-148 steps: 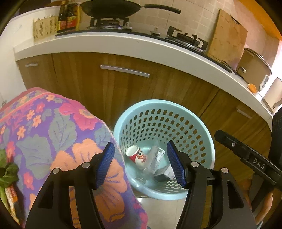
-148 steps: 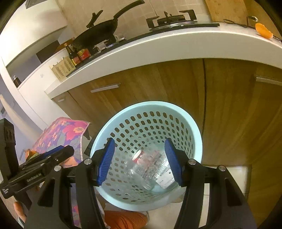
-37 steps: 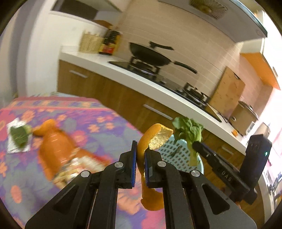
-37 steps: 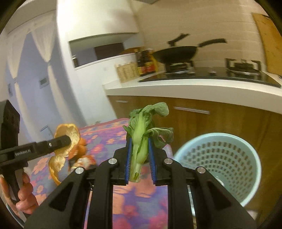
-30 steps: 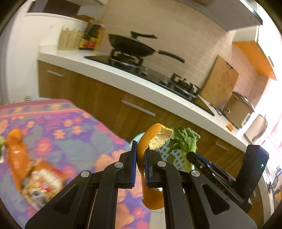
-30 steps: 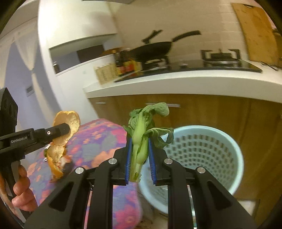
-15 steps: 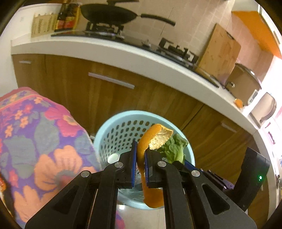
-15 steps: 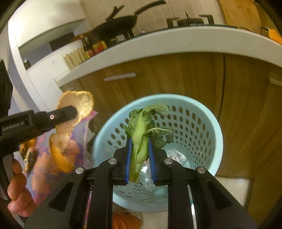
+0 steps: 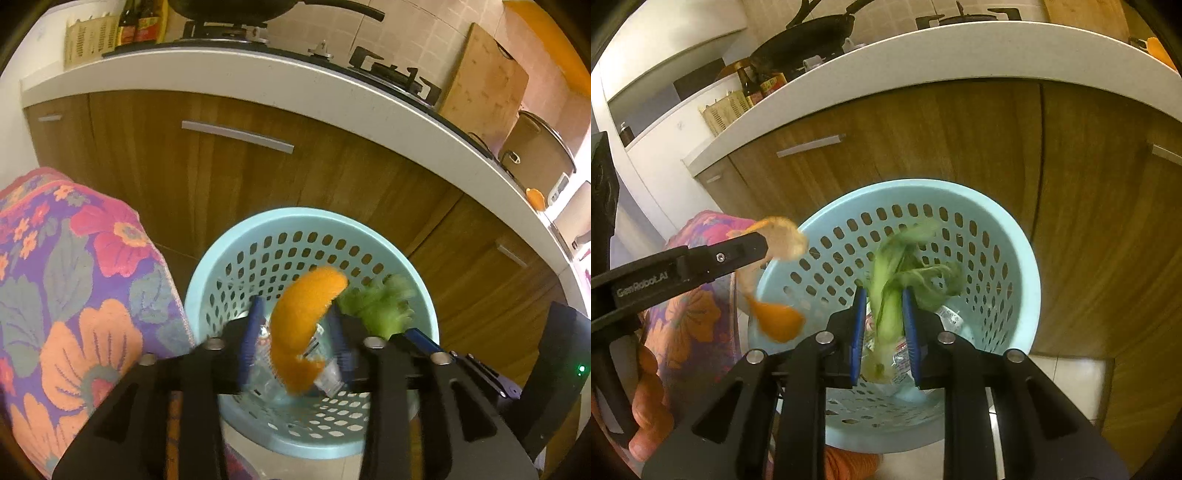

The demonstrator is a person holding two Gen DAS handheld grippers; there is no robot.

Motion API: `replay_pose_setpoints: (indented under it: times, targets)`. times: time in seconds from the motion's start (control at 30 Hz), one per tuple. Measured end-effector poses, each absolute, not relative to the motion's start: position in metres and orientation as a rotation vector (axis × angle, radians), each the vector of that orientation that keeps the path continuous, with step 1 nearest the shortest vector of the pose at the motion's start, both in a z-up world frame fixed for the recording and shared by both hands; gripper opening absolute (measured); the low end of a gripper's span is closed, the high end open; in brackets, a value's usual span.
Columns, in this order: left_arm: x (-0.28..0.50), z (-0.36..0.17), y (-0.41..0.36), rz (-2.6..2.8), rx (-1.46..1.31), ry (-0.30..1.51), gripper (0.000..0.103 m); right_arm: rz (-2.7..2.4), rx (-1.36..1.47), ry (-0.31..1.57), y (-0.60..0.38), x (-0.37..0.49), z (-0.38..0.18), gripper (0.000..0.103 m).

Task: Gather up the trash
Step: 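Open the right tool to drop the leaf while the left tool releases the peel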

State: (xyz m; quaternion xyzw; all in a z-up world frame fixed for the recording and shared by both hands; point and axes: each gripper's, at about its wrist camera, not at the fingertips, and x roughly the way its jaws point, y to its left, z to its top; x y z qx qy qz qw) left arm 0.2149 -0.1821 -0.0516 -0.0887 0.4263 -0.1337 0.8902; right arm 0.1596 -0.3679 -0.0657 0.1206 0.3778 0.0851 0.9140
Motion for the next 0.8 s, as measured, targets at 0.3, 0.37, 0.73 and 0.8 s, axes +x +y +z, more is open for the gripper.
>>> replay_pose_setpoints:
  times: [0.3, 0.37, 0.73, 0.8]
  targets:
    - [0.204, -0.033, -0.166, -0.288, -0.216, 0.828, 0.048, 0.175, 0.257, 0.751, -0.368, 0.153, -0.054, 0.025]
    - [0.201, -0.03, -0.165, -0.289, -0.219, 0.821, 0.048, 0.175, 0.253, 0.742, -0.367, 0.15, -0.051, 0.025]
    - [0.161, 0.002, -0.137, -0.268, -0.241, 0.736, 0.055, 0.208, 0.23, 0.663, -0.346, 0.13, -0.018, 0.025]
    - [0.152, 0.01, -0.129, -0.265, -0.25, 0.711, 0.058, 0.224, 0.223, 0.654, -0.337, 0.128, -0.012, 0.026]
